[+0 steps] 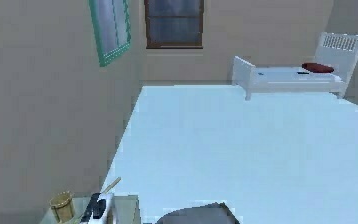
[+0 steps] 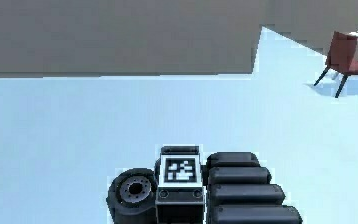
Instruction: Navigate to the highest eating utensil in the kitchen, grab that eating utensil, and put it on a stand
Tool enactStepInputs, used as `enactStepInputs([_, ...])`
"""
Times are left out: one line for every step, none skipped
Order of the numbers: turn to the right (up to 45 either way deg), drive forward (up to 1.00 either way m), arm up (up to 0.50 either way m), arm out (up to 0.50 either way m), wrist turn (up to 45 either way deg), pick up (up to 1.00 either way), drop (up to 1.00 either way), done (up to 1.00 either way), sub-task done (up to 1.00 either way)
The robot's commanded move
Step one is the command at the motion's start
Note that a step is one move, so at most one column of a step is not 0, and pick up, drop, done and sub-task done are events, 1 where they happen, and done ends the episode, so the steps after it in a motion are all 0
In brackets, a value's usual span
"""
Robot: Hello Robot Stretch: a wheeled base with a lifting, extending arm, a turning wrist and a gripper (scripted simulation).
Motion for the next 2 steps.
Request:
enactStepInputs([-27.0, 0.00, 0.00, 0.00, 0.0, 0.00, 0.00, 0.00, 0.00])
enactStepInputs([-45.0, 0.00, 0.00, 0.00, 0.0, 0.00, 0.00, 0.00, 0.00])
